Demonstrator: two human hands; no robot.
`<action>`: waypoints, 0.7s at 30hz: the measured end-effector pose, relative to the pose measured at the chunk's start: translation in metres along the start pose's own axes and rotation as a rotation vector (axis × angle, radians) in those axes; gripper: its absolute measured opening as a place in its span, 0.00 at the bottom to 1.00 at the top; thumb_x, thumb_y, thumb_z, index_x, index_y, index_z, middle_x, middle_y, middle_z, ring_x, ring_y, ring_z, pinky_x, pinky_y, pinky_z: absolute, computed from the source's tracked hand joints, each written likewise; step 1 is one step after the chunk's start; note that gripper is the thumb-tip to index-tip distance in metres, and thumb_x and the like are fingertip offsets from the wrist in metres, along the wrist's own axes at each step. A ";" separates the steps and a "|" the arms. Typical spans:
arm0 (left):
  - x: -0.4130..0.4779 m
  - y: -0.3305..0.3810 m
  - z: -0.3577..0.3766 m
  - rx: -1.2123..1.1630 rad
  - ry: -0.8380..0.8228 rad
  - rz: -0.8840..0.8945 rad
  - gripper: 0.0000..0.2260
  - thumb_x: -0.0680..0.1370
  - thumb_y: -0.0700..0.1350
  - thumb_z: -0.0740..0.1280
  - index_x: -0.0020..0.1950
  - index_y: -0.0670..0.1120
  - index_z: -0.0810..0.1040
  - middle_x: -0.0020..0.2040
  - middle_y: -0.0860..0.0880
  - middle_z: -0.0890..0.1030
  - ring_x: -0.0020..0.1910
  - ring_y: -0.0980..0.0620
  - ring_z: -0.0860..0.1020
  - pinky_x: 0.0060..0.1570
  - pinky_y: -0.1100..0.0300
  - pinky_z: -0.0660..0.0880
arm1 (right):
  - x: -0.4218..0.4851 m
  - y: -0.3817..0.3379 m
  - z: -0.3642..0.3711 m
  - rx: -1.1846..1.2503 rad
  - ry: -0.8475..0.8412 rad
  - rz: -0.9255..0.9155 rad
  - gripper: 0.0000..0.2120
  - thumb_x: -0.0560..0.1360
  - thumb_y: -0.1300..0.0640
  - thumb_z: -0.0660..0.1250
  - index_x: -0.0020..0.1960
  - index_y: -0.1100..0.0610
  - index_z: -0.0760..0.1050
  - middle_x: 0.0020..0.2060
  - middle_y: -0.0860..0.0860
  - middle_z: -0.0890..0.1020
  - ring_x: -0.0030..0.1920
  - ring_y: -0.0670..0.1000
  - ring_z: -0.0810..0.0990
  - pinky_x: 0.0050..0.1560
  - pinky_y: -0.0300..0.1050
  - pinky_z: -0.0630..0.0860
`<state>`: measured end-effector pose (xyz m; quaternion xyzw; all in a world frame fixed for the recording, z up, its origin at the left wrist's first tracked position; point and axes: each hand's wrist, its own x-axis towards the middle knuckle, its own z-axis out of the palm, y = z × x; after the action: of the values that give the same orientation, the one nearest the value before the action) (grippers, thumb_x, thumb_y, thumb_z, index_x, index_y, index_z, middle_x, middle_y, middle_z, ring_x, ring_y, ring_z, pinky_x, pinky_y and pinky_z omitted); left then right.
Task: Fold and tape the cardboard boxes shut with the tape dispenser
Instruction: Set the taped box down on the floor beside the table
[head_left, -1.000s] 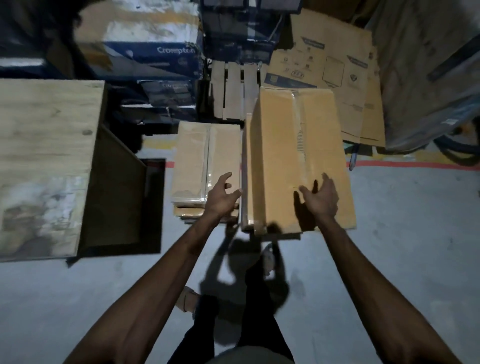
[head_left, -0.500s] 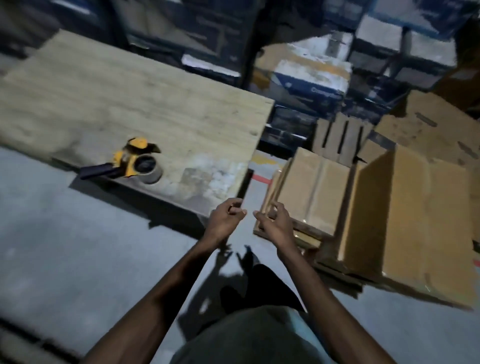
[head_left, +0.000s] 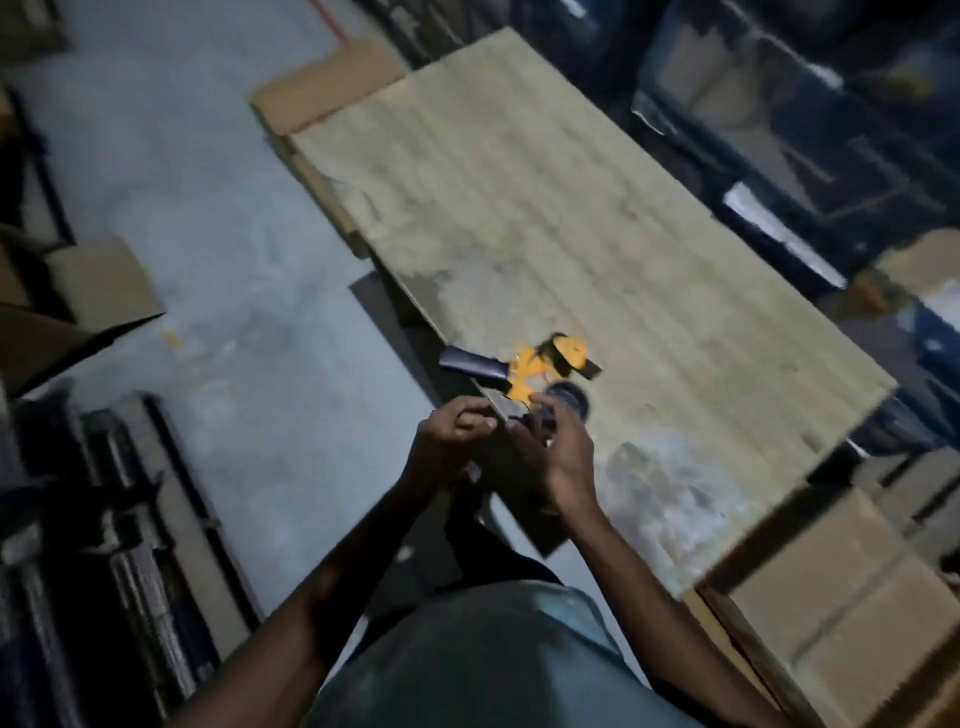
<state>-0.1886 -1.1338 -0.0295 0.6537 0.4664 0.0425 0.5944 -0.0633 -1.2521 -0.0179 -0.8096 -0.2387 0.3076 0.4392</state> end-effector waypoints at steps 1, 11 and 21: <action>0.013 0.005 -0.021 0.034 0.021 0.007 0.10 0.75 0.47 0.77 0.51 0.58 0.81 0.43 0.64 0.85 0.44 0.67 0.82 0.48 0.70 0.76 | 0.015 -0.021 0.014 0.007 -0.018 -0.067 0.17 0.75 0.46 0.71 0.61 0.50 0.79 0.57 0.48 0.80 0.57 0.48 0.79 0.56 0.37 0.74; 0.135 0.024 -0.214 -0.031 0.209 -0.045 0.11 0.78 0.54 0.74 0.59 0.55 0.83 0.49 0.54 0.88 0.46 0.60 0.84 0.50 0.59 0.77 | 0.185 -0.175 0.155 -0.250 -0.449 -0.138 0.35 0.69 0.35 0.67 0.68 0.55 0.76 0.66 0.54 0.78 0.60 0.57 0.80 0.61 0.56 0.76; 0.290 0.014 -0.406 -0.087 0.142 -0.038 0.12 0.72 0.58 0.73 0.53 0.55 0.84 0.47 0.53 0.88 0.43 0.56 0.85 0.52 0.55 0.79 | 0.333 -0.270 0.343 -0.205 -0.362 0.059 0.27 0.75 0.37 0.74 0.69 0.48 0.75 0.62 0.43 0.77 0.60 0.46 0.76 0.59 0.44 0.73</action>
<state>-0.2654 -0.6404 -0.0449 0.6138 0.5174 0.0975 0.5883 -0.1049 -0.7046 -0.0276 -0.7882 -0.3201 0.4348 0.2955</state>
